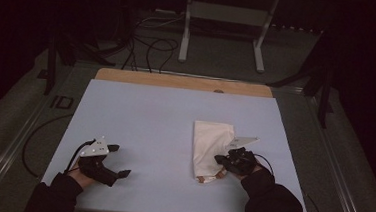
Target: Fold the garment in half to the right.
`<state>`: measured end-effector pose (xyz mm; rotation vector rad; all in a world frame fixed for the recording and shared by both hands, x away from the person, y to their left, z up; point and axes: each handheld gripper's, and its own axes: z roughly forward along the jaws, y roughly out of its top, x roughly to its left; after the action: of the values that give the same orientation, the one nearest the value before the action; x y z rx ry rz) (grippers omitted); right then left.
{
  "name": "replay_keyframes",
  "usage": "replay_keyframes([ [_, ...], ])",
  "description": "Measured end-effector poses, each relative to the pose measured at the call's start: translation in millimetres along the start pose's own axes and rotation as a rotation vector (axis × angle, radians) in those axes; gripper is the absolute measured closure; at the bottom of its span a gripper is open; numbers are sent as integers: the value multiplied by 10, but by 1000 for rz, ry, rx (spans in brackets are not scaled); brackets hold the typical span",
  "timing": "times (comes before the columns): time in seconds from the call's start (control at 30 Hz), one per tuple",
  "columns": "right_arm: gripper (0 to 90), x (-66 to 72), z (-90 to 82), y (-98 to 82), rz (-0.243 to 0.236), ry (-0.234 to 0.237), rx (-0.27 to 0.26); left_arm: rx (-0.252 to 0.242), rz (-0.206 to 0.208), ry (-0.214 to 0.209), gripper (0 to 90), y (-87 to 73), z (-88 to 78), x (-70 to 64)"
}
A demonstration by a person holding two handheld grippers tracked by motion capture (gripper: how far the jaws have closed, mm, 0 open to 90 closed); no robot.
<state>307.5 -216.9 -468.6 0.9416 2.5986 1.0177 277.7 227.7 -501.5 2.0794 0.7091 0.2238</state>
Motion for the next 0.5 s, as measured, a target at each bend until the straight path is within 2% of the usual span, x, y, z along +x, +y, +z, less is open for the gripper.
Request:
replay_keyframes([
  [0.27,900,-23,45,-235,44,-12,45,-9,-1,4,0,7,-14,10],
  [0.5,900,-44,48,-377,75,-12,50,-9,-1,1,0,2,-13,8],
])
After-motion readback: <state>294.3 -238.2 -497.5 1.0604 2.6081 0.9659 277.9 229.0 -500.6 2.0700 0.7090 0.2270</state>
